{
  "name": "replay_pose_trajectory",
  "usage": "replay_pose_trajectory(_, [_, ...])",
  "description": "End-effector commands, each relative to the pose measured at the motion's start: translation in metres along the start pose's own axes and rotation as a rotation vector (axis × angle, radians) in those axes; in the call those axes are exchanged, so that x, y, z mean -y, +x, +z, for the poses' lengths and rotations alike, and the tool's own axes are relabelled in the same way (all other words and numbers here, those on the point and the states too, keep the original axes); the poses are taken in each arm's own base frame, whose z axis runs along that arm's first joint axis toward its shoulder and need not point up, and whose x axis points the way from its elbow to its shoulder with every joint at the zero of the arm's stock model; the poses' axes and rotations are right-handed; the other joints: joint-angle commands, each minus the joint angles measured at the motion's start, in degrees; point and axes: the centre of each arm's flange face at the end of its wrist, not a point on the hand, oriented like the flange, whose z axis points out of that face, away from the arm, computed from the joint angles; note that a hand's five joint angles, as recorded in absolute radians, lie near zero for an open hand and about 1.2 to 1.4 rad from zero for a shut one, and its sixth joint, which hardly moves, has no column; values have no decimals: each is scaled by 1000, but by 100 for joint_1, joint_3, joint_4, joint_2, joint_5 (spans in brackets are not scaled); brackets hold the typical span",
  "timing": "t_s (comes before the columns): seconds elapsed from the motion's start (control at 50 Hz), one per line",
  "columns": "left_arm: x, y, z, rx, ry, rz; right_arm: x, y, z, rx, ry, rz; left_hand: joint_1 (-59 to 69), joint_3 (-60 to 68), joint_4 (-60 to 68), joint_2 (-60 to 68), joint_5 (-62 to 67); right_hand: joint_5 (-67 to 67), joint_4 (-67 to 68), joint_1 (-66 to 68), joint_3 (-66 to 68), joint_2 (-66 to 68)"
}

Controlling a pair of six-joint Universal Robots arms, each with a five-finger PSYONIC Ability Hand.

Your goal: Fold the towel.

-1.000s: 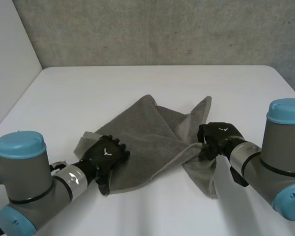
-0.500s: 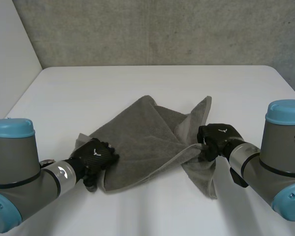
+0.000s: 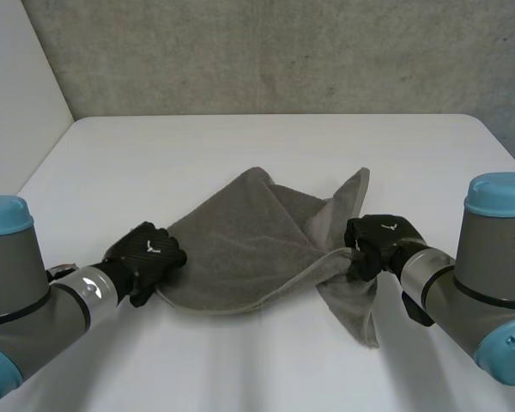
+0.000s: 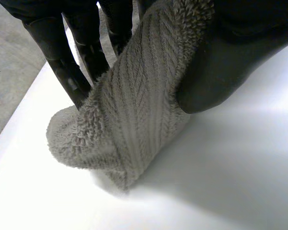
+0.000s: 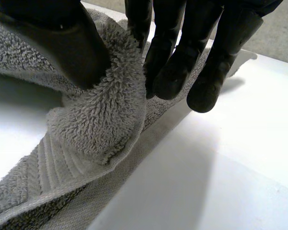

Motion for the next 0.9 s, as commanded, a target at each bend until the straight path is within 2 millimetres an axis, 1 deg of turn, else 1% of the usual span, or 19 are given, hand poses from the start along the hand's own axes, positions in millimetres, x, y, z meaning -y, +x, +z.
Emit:
replay_pose_trajectory(0.02, [3, -14, -2, 73, 34, 3, 15, -3, -8, 20, 1, -70, 273, 153, 265, 258, 185, 407, 314, 284, 303, 345])
replay_pose_trajectory(0.04, [9, -21, -5, 100, 55, 3, 15, -3, -8, 20, 1, -71, 273, 153, 265, 258, 185, 407, 314, 284, 303, 345])
replay_pose_trajectory(0.08, [16, -28, -8, 133, 83, -12, 23, -6, -15, 38, -5, -189, 273, 153, 265, 258, 185, 407, 314, 284, 303, 345])
replay_pose_trajectory(0.1, [23, -36, -9, 168, 119, -51, 23, -6, -15, 38, -5, -189, 273, 153, 265, 258, 185, 407, 314, 284, 303, 345])
replay_pose_trajectory(0.12, [23, -36, -9, 169, 120, -52, 28, -7, -18, 37, 6, -244, 273, 153, 265, 258, 185, 407, 314, 284, 303, 345])
replay_pose_trajectory(0.14, [31, -45, -11, 210, 168, -105, 28, -7, -18, 37, 6, -245, 273, 153, 265, 258, 185, 407, 314, 284, 303, 345])
replay_pose_trajectory(0.16, [31, -45, -11, 210, 169, -106, 34, -9, -21, 38, 38, -293, 273, 153, 265, 258, 185, 407, 314, 284, 303, 345])
replay_pose_trajectory(0.2, [44, -65, -14, 312, 265, -239, 41, -9, -23, 27, 74, -331, 273, 153, 265, 258, 185, 407, 314, 284, 303, 345])
replay_pose_trajectory(0.22, [44, -65, -14, 313, 265, -240, 46, -8, -24, 16, 99, -344, 273, 153, 265, 258, 185, 407, 314, 284, 303, 345])
replay_pose_trajectory(0.26, [43, -81, -16, 415, 302, -384, 45, -7, -22, 15, 99, -339, 273, 153, 265, 258, 185, -25, -117, -147, -128, -87])
replay_pose_trajectory(0.28, [43, -81, -16, 415, 302, -384, 41, -7, -19, 17, 84, -330, 273, 153, 265, 258, 185, -1557, -1650, -1679, -1660, -1619])
replay_pose_trajectory(0.3, [41, -84, -15, 447, 307, -433, 41, -7, -19, 17, 84, -329, 273, 153, 265, 258, 185, -1572, -1665, -1695, -1675, -1634])
replay_pose_trajectory(0.32, [39, -86, -14, 471, 301, -458, 34, -7, -15, 22, 59, -317, 273, 153, 265, 258, 185, -3887, -3980, -4010, -3990, -3949])
replay_pose_trajectory(0.34, [39, -86, -14, 471, 301, -458, 27, -7, -12, 32, 31, -298, 273, 153, 265, 258, 185, -5292, -5385, -5415, -5396, -5354])
replay_pose_trajectory(0.46, [21, -79, -5, 468, 225, -465, 13, -3, -11, 39, -55, -204, 273, 153, 265, 258, 185, -5559, -5652, -5681, -5662, -5621])
replay_pose_trajectory(0.58, [7, -88, -4, 498, 189, -469, 5, -3, -17, 79, -140, -132, 273, 153, 265, 258, 185, -5626, -5719, -5749, -5729, -5688])
replay_pose_trajectory(0.66, [6, -88, -3, 499, 186, -474, -3, 10, -18, 72, -178, -47, 273, 153, 265, 258, 185, -6593, -6686, -6716, -6697, -6655])
replay_pose_trajectory(0.8, [4, -86, -3, 494, 179, -480, -8, 17, -18, 69, -192, 120, 273, 153, 265, 258, 185, -6593, -6686, -6716, -6697, -6655])
replay_pose_trajectory(0.9, [4, -86, -3, 494, 179, -480, -11, 25, -16, 67, -191, 220, 273, 153, 265, 258, 185, -6047, -6139, -6169, -6150, -6109])
